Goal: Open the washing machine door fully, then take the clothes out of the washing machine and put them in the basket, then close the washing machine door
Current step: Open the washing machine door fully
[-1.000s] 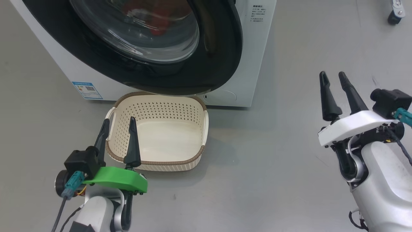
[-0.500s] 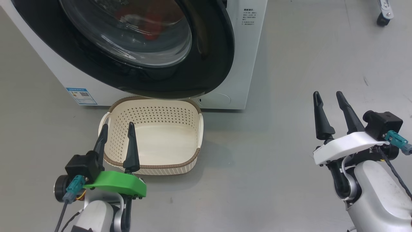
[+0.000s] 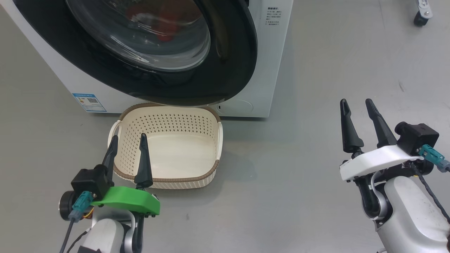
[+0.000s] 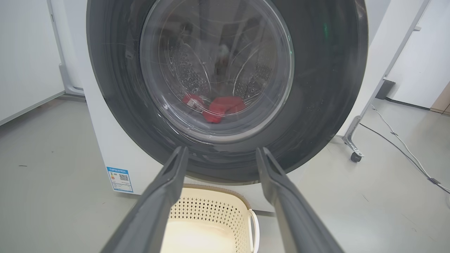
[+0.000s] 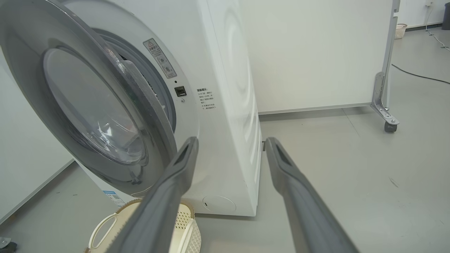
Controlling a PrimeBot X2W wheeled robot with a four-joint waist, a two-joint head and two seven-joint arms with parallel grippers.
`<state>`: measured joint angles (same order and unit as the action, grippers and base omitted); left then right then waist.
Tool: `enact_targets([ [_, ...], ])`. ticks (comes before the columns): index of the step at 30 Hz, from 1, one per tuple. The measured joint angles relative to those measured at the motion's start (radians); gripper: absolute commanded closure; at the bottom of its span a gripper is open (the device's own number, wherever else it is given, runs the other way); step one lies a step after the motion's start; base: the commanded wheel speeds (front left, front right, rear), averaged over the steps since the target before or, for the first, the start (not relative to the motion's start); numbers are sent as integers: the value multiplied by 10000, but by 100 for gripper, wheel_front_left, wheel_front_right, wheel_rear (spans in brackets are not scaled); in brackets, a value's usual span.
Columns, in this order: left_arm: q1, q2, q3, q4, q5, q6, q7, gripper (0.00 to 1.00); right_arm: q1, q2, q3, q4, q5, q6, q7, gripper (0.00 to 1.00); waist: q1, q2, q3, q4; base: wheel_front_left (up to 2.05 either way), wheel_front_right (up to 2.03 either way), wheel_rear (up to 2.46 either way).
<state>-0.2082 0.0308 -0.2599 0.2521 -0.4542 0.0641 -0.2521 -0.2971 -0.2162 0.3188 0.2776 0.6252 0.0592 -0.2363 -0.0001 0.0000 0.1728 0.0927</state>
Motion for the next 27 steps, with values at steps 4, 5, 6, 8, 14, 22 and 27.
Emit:
enact_targets([
  [4, 0, 0, 10, -4, 0, 0, 0, 0, 10, 0, -4, -44, -33, 0, -33, 0, 0, 0, 21, 23, 0, 0, 0],
  [5, 0, 0, 12, -6, 0, 0, 0, 0, 12, 0, -8, -54, -35, -2, -40, 0, 0, 0, 25, 27, 0, 0, 0],
  [6, 0, 0, 12, -6, 0, 0, 0, 0, 12, 0, -13, -65, -35, -2, -40, 0, 0, 0, 29, 31, 0, 0, 0],
  [8, 0, 0, 12, -6, 0, -2, 0, 0, 14, 0, -21, -82, -46, 0, -40, 0, 0, 0, 36, 36, 0, 0, 0],
  [14, 0, 0, 13, -12, 2, -73, 0, 0, 35, 6, -29, -117, -107, 0, -42, 0, 0, 0, 64, 43, 0, 0, 0],
  [22, 0, 0, 13, -17, 2, -73, 0, 0, 36, 6, -31, -146, -119, 0, -71, 0, 1, 0, 104, 54, 0, 0, 0],
  [27, 0, 2, -2, -50, 2, -73, 0, 0, 36, -2, -67, -255, -119, 0, -71, 0, 1, 0, 159, 66, 0, 0, 0],
])
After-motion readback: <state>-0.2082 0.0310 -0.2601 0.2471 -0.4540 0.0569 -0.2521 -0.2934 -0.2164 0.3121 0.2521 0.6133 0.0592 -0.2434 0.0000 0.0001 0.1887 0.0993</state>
